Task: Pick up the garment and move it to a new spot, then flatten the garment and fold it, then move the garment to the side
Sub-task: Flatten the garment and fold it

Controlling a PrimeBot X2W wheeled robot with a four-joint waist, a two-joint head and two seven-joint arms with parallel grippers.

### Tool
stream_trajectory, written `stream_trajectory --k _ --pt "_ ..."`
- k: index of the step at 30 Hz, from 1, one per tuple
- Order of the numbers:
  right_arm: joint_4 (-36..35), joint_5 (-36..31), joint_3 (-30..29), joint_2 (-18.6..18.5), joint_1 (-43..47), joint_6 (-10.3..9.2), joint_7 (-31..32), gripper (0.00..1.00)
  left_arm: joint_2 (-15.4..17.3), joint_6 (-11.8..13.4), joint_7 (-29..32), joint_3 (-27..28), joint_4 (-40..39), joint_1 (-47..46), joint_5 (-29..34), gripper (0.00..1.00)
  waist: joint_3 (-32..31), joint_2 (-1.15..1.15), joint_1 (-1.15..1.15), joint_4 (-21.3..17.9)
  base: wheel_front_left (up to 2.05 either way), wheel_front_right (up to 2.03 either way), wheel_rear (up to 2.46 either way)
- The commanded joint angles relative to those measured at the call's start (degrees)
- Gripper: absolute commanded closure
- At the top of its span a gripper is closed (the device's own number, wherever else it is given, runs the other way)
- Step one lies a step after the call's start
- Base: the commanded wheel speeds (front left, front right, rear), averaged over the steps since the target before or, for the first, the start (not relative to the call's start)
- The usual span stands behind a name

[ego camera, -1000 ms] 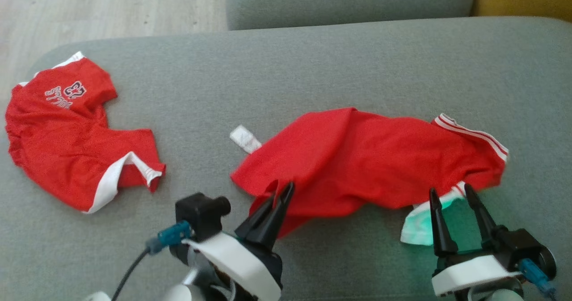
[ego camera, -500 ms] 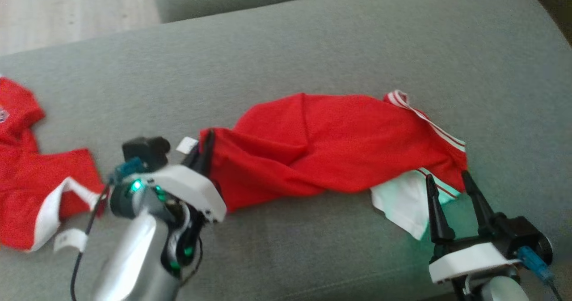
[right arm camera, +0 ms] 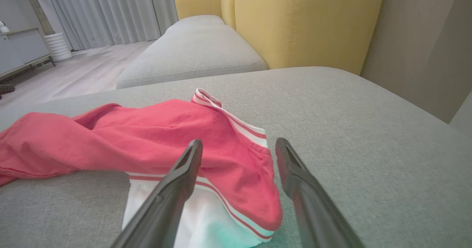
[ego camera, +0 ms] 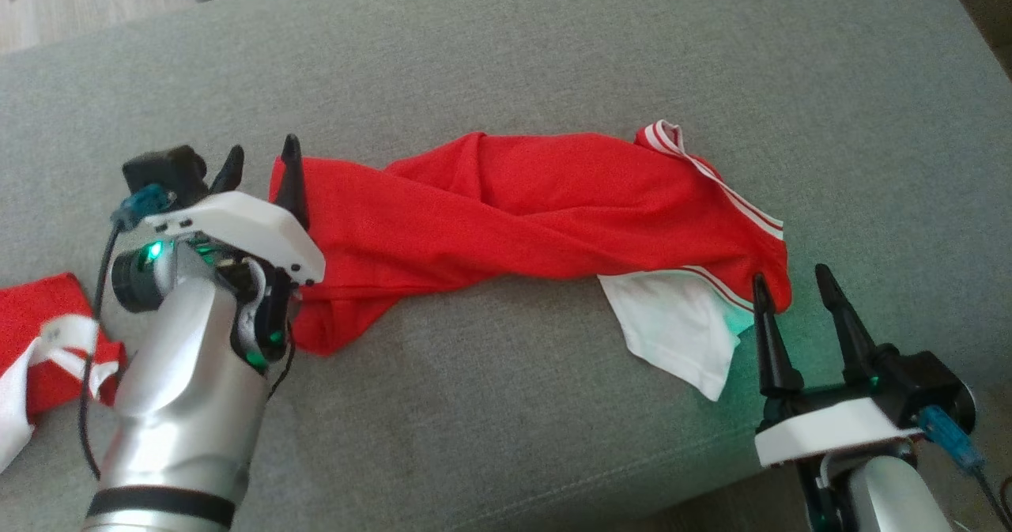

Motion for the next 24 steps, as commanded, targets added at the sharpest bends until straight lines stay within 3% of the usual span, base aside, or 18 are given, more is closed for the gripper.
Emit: stream_trajectory --k 1,4,9,16,24 --pt "-1.84 0.09 0.92 -0.32 -0.96 -0.04 -0.22 0.0 1.29 -0.31 -2.37 2.11 -1.37 -2.02 0.19 0.0 -0.07 0.0 -0.01 -0.01 0.0 0.0 0.0" --pt "-1.92 -0.17 0.19 -0.32 -0.2 -0.04 -0.22 0.0 0.76 -0.69 -7.25 1.91 -2.19 0.32 0.65 0.0 -0.67 0.0 -0.01 0.41 0.0 0.0 0.0" --pt "-2.08 -0.39 -1.17 -0.32 1.24 -0.04 -0.22 0.0 -1.09 -0.16 -10.33 0.83 -8.88 9.27 1.09 0.0 -2.08 0.0 -0.01 1.89 0.0 0.0 0.0" --pt "-2.58 -0.97 -0.94 -0.32 1.34 -0.04 -0.22 0.0 -1.29 1.68 -9.46 -0.83 -16.42 19.47 1.52 0.0 -2.08 0.0 -0.01 4.17 0.0 0.0 0.0" --pt "-2.47 -1.38 0.25 -0.32 0.29 -0.04 -0.22 0.0 -1.33 2.81 -7.23 0.61 -14.93 16.92 -0.4 0.0 -1.09 0.0 -0.01 3.6 0.0 0.0 0.0"
